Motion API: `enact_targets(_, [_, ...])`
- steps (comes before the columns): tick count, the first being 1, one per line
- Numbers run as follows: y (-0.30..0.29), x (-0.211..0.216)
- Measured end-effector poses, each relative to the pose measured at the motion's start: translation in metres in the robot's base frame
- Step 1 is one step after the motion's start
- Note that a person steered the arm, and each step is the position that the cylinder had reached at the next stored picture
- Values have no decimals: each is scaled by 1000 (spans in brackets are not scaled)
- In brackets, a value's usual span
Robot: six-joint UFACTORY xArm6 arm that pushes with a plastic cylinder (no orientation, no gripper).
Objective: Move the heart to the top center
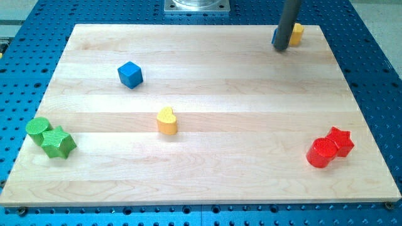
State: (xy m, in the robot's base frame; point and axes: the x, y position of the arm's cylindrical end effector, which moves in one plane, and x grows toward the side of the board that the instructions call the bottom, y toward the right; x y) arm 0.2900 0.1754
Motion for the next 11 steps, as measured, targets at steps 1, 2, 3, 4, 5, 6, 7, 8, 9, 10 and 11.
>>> enact_targets(1, [-21, 148])
enact_targets(2, [-117, 250])
enact_targets(3, [-217, 259])
enact_targets(4, [-230, 208])
enact_targets(5, [-220, 144])
enact_targets(6, [-228, 87])
enact_targets(7, [-233, 100])
enact_targets(8, [-274, 82])
enact_targets(9, [-225, 26])
enact_targets(10, [-193, -6])
enact_targets(11, [-238, 21])
